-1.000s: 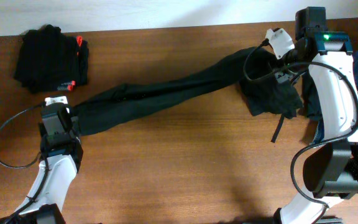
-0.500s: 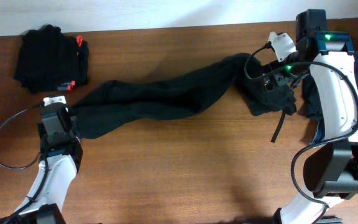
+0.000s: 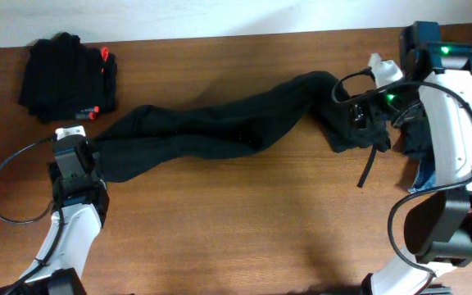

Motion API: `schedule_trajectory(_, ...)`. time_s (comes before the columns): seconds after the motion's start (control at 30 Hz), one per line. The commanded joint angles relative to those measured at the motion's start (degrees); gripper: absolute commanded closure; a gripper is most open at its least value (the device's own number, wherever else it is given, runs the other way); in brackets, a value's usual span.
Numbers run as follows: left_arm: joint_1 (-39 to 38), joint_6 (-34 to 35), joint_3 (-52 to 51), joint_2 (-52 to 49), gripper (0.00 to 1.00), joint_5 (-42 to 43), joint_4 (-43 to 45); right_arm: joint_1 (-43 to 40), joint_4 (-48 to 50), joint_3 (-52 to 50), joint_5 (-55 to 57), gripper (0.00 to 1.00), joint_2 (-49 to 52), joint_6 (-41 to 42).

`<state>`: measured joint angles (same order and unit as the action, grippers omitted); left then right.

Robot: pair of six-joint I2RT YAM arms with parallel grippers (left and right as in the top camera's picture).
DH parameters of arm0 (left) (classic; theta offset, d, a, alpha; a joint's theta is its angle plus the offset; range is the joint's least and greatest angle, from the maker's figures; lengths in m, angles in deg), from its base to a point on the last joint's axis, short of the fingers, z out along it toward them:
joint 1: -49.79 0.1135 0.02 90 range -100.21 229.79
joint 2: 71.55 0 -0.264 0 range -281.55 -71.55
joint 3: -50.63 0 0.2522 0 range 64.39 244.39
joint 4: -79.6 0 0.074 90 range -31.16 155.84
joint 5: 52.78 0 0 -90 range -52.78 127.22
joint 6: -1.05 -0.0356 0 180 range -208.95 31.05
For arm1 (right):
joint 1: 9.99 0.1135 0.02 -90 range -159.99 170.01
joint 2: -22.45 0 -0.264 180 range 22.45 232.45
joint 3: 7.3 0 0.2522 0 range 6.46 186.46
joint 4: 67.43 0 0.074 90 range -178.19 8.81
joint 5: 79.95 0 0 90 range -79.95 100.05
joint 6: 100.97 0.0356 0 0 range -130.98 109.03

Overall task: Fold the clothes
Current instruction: 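Lower the stretched trousers onto the table with both grippers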

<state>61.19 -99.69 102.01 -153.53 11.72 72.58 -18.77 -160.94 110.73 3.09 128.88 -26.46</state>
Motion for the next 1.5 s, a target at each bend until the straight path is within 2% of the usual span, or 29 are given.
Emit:
schedule_trajectory(0.0,0.44,-0.04,0.04,0.13,1.0,-0.87,0.61,-1.25,1.57,-4.0,0.07,0.02,-1.49,2.34)
schedule_trajectory(0.17,0.44,-0.04,0.04,0.13,1.0,-0.83,1.42,-1.46,11.89,-10.47,0.04,0.0,-1.49,0.61)
schedule_trajectory(0.3,0.44,-0.04,0.04,0.13,1.0,-0.85,1.42,-1.33,15.8,-12.92,0.09,0.0,-1.49,-1.95)
schedule_trajectory(0.33,0.44,-0.04,0.04,0.13,1.0,-0.85,1.46,-1.44,16.52,-13.38,0.09,0.01,-1.49,-2.08)
schedule_trajectory(0.37,0.44,-0.04,0.04,0.13,1.0,-0.85,1.62,-1.64,17.16,-13.81,0.13,0.07,-1.49,-2.1)
schedule_trajectory(0.4,0.44,-0.04,0.04,0.13,1.0,-0.85,1.66,-1.88,17.68,-14.16,0.13,0.21,-1.49,-2.1)
schedule_trajectory(0.43,0.44,-0.04,0.04,0.13,1.0,-0.85,1.75,-2.21,18.08,-14.47,0.13,0.61,-1.49,-2.08)
schedule_trajectory(0.47,0.44,-0.04,0.04,0.13,1.0,-0.87,1.86,-2.62,18.4,-14.71,0.11,0.92,-1.49,-2.05)
schedule_trajectory(0.5,0.44,-0.07,0.04,0.13,1.0,-0.87,2.01,-2.97,18.56,-14.8,0.09,0.96,-1.49,-2.05)
schedule_trajectory(0.63,0.46,-0.07,0.04,0.13,1.0,-0.92,3.45,-3.74,20.24,-14.82,0.11,0.96,-1.44,-2.14)
schedule_trajectory(0.73,0.46,-0.09,0.04,0.13,1.0,-1.49,4.7,-4.0,21.73,-13.51,0.11,0.96,-1.46,-5.11)
schedule_trajectory(0.97,1.68,-0.11,0.04,0.13,1.0,-1.95,7.06,-4.0,23.37,-1.7,1.27,0.96,-1.46,-10.27)
schedule_trajectory(1.07,2.75,-0.11,0.04,0.13,1.0,-1.88,8.59,-4.0,25.11,1.79,-1.44,0.96,-1.46,-15.47)
schedule_trajectory(1.23,3.67,-0.13,0.04,0.13,1.0,-0.35,10.64,-4.0,27.08,2.56,-6.08,0.96,-1.31,-22.36)
schedule_trajectory(1.47,3.78,-0.79,0.04,0.13,1.0,0.42,10.54,-4.07,24.33,1.22,-6.38,0.96,-1.07,-23.1)
